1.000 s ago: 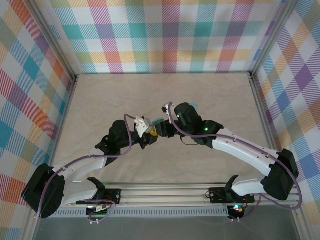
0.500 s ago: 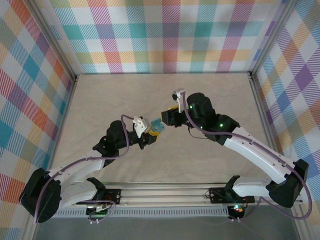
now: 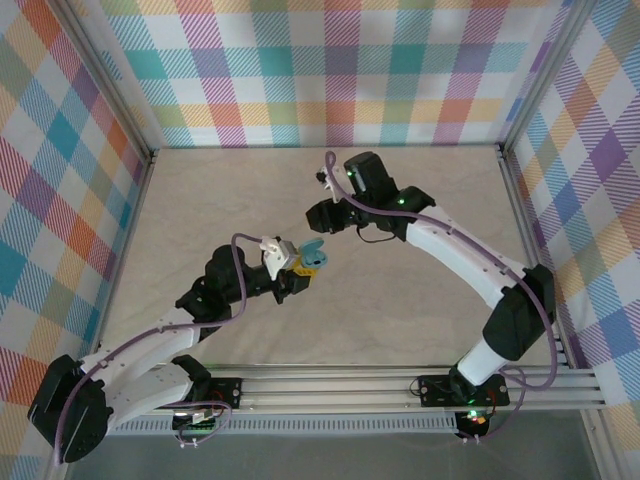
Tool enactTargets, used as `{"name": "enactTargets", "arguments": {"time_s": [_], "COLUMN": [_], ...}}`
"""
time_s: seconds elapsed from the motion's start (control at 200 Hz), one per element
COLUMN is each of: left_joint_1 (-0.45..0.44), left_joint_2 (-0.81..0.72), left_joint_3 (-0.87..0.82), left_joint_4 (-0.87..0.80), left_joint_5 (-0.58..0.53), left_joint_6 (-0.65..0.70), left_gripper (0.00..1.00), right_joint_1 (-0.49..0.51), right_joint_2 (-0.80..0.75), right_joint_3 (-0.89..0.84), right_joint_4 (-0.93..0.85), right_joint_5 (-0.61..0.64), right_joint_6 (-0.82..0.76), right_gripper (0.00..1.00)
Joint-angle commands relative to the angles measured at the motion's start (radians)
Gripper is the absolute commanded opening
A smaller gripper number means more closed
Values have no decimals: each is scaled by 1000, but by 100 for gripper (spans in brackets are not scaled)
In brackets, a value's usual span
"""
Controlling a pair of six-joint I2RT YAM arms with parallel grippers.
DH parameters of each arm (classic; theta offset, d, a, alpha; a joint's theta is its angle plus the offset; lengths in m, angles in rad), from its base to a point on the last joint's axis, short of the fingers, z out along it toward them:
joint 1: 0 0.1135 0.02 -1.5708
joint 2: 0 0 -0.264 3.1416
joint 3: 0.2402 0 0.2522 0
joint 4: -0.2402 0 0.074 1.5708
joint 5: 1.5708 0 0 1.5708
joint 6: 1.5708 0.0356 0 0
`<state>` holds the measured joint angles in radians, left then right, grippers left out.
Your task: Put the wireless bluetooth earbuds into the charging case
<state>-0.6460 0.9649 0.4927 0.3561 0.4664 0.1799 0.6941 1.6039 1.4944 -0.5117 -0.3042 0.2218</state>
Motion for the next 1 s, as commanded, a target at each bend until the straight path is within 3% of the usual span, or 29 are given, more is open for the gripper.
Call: {"name": "enactTargets", "arguments": {"time_s": [0.0,0.38,0.53,0.655,0.995], "left_joint_1": [-12,-12,-12,-12,-12], "left_joint_2": [-44,-32,-9,5,39], "left_joint_3": [-23,-26,-29,-23,37], "left_joint_4": [-1,19,55,64,173], "left_joint_5": [-29,-104,-104,-95,-2], "left_joint_6": [-10,12,10,1,-108], "left_gripper": [12,12,12,12,13], "right_joint_1": [4,3,4,-10,-113], "right_joint_2": [5,-111,-214,-298,-382], "right_joint_3": [12,-127,-185,-250,-449], "right_joint_4": [-37,-28,-66,-42,278], "right_joint_5": [-119,-172,-100,0,-207], "right_joint_6": [-20,-32,-38,30,353], "right_gripper": [31,31,32,40,57]}}
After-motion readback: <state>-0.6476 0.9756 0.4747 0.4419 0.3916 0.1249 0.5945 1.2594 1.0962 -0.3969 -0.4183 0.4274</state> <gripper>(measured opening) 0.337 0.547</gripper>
